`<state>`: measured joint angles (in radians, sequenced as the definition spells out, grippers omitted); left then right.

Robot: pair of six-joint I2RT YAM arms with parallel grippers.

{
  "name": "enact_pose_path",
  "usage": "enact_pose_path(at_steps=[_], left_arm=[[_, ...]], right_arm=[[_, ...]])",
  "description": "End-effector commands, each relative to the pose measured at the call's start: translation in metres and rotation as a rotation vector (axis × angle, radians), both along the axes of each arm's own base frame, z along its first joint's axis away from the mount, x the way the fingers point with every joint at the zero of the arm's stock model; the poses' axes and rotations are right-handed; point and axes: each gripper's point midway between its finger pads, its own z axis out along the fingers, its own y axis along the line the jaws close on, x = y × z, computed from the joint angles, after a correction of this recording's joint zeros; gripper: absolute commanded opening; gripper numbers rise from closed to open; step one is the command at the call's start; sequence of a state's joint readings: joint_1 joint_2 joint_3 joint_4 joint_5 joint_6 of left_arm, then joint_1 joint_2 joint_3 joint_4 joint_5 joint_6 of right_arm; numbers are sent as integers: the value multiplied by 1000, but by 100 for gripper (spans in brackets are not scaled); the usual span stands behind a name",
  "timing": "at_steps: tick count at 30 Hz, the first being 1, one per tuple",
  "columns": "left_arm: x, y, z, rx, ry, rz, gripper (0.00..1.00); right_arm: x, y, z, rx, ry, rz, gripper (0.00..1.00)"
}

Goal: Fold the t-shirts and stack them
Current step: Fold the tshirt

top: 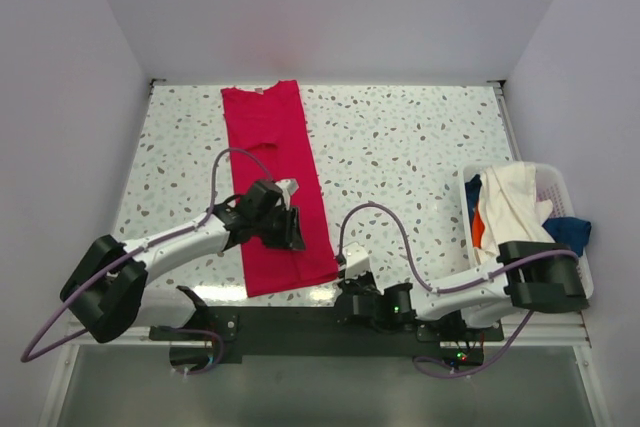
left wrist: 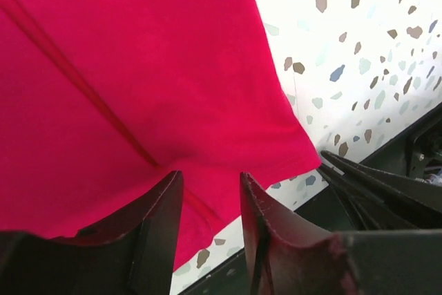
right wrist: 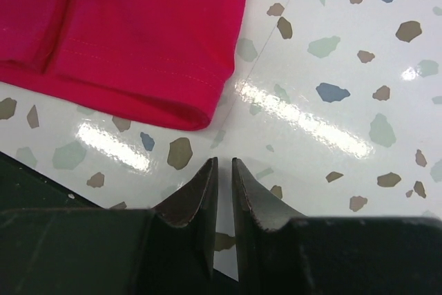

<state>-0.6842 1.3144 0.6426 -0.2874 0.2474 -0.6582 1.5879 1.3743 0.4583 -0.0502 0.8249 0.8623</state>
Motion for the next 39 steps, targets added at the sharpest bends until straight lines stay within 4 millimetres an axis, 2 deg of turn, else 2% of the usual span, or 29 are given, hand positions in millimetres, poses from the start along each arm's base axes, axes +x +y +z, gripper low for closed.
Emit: enact_pose_path(at_steps=[1,5,7,11,14,17,18,19,23,33,39], left_arm=[[1,0,21,-8,-39,0,45],[-13,-1,17,-18,-10,-16,49],[-17,-2,13,-19,3,-17,51],[-30,-11,10,-26,19,-53,52],[-35,-13,4,-6,33,-59,51],[-40,-14,0,8,43,-58,49],[-40,-13,-1,13,40,-54,49],[-41,-13,-1,18,44,-51,49],[-46,-14,-4,35,46,-59,48],[-56,-11,-12,73,51,-58,48],[-61,-12,-21,88,56,-67,49]], right_arm=[[4,2,29,72,-14,-48,18],[5,2,52,110,-23,-44,23],[6,3,62,122,-35,-39,28],[11,8,80,120,-64,-40,33],[17,10,81,101,-52,-43,34],[27,10,77,116,27,-45,34],[24,15,73,136,76,-16,34],[33,12,73,148,93,-37,34],[43,14,74,160,147,-25,34],[45,22,58,193,249,-12,34],[47,23,56,203,265,-17,34]])
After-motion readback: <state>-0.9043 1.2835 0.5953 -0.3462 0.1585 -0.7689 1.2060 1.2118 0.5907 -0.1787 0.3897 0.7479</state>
